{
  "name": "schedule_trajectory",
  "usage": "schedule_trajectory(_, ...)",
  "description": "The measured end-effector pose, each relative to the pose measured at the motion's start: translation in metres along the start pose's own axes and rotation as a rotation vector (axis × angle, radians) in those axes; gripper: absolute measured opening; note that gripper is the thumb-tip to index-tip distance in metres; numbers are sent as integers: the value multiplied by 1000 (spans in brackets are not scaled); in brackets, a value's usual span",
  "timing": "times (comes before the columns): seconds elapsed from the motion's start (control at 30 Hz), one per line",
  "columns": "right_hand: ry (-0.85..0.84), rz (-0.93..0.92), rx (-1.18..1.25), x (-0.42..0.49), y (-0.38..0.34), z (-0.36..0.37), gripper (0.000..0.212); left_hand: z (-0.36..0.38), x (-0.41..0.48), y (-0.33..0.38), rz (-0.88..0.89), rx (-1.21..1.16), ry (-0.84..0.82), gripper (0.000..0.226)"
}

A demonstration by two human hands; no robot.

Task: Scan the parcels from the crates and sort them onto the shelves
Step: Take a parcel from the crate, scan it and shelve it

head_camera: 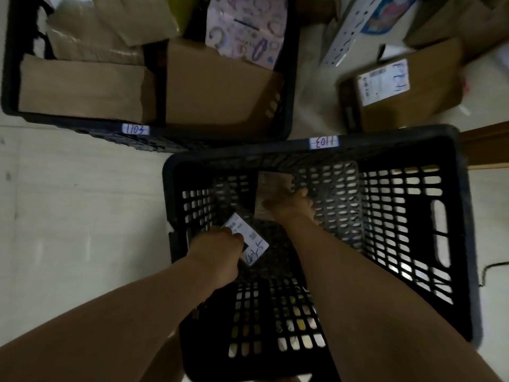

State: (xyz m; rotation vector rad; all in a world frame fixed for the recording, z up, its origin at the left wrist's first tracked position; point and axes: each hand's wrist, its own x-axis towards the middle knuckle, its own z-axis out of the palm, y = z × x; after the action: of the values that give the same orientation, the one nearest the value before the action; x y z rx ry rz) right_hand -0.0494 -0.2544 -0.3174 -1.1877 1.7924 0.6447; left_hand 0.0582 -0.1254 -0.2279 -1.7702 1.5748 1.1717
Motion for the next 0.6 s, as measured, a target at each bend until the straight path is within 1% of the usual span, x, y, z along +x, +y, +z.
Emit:
schedule_trajectory(0.17, -1, -24, 35, 44, -22, 35, 131, 16, 39, -10, -14, 61, 1, 30)
schedule_trajectory(0.3, 15, -41, 66, 56, -25, 49, 136, 20, 53, -13, -38, 28, -7, 28)
schedule_trajectory(0.37, -16, -31, 81, 51, -19, 41, 137, 17, 47, -14, -47, -17, -11, 25)
schedule_trajectory(0.43, -45, 9, 174, 36, -5, 24, 138, 11, 35, -15, -52, -83, -28, 21)
schedule_trajectory(0.53, -99, 18, 412, -5, 20, -10, 143, -4, 6, -11, -67, -185, -63, 19)
schedule_trajectory(0.57, -107, 12, 488, -18, 33, -21, 140, -11, -5, -9, -82, -230, -80, 20)
schedule_trajectory(0.6, -130, 21, 566, -37, 42, -35, 133, -21, -18, -5, -94, -279, -86, 23)
